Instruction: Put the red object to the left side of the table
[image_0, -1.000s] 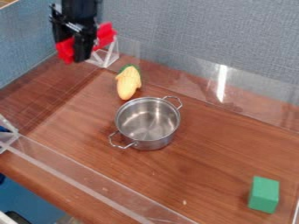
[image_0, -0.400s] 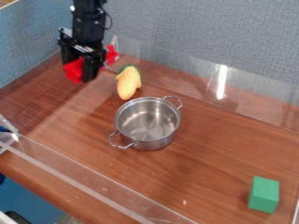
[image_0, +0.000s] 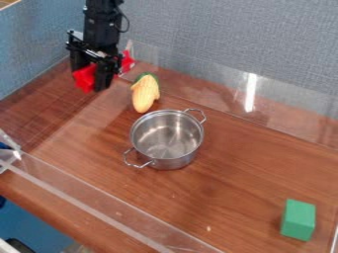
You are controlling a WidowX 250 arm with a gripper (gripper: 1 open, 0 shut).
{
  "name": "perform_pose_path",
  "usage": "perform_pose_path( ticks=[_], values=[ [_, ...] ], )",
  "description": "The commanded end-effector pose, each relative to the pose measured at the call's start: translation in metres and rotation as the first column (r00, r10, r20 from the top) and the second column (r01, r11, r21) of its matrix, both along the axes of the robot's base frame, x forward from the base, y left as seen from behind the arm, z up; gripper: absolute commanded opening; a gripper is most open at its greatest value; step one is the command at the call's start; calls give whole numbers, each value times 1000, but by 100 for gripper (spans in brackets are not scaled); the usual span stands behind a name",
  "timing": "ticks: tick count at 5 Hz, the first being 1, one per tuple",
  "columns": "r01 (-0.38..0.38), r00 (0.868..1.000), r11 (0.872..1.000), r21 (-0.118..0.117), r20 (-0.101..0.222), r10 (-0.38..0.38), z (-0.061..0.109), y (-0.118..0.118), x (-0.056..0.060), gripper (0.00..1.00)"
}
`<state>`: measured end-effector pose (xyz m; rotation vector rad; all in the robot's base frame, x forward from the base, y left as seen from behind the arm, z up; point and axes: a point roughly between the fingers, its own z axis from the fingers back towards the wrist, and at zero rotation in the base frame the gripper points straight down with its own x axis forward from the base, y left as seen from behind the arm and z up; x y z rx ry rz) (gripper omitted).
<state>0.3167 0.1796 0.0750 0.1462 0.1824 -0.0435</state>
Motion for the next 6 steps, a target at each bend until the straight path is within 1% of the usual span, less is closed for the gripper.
perform_pose_path(
  ticks=[1,2,3,4,6],
  values=[
    [-51,998,998,35,45,49,13,1,7,0],
    [-100,994,994,40,38,98,8,1,6,0],
    [-180,984,983,45,30,178,-1,0,11,0],
    [-188,982,981,52,7,188,-11,-1,8,0],
    [-258,965,964,63,-29,260,-19,-2,-4,0]
  ],
)
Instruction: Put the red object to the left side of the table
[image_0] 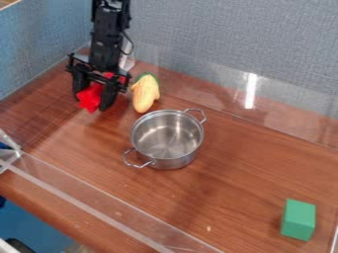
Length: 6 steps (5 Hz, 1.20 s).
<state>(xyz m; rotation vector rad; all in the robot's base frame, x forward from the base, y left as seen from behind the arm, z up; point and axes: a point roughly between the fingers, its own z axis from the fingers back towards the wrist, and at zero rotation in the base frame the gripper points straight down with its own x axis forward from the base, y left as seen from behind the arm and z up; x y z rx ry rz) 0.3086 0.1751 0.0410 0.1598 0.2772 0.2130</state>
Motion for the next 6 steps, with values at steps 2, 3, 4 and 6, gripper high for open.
perform_pose_path(
  ticks=[2,3,4,6],
  values=[
    [-45,998,999,15,47,44,22,8,-2,100],
    [-37,996,999,7,78,37,44,9,-5,100],
    [-23,991,1000,-1,131,23,77,9,-8,100],
    [-43,984,998,-51,169,51,114,9,-33,100]
  ],
)
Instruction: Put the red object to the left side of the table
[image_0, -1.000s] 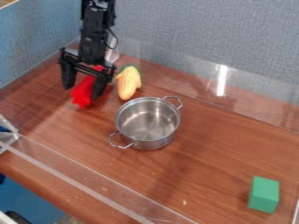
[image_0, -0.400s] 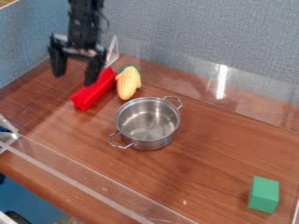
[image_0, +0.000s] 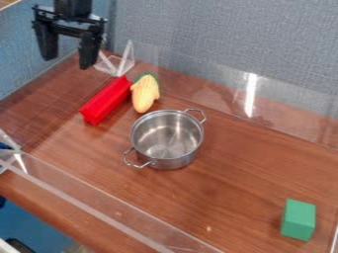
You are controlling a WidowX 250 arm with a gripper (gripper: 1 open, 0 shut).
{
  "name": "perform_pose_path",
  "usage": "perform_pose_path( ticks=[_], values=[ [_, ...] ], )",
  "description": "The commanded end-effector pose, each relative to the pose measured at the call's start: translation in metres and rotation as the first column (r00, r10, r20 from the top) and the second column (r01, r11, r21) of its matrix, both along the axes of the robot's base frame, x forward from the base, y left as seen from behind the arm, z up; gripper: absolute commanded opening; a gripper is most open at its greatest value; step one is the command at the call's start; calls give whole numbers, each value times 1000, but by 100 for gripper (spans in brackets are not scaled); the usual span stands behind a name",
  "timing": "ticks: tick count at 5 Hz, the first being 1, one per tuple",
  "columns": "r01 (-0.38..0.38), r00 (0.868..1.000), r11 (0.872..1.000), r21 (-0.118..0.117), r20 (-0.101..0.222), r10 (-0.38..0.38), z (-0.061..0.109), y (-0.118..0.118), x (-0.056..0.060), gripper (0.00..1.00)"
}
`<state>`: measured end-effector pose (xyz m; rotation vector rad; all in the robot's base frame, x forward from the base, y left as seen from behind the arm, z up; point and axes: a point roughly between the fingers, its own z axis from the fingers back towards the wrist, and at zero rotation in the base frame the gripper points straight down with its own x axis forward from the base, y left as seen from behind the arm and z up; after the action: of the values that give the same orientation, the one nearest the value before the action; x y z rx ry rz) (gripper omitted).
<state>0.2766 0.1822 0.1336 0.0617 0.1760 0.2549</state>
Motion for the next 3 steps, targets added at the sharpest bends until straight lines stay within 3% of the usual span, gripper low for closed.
perform_pose_path(
  ticks=[1,3],
  values=[
    [-44,998,999,29,44,43,15,-1,-6,100],
    [-26,999,999,21,24,25,-19,-4,1,100]
  ],
)
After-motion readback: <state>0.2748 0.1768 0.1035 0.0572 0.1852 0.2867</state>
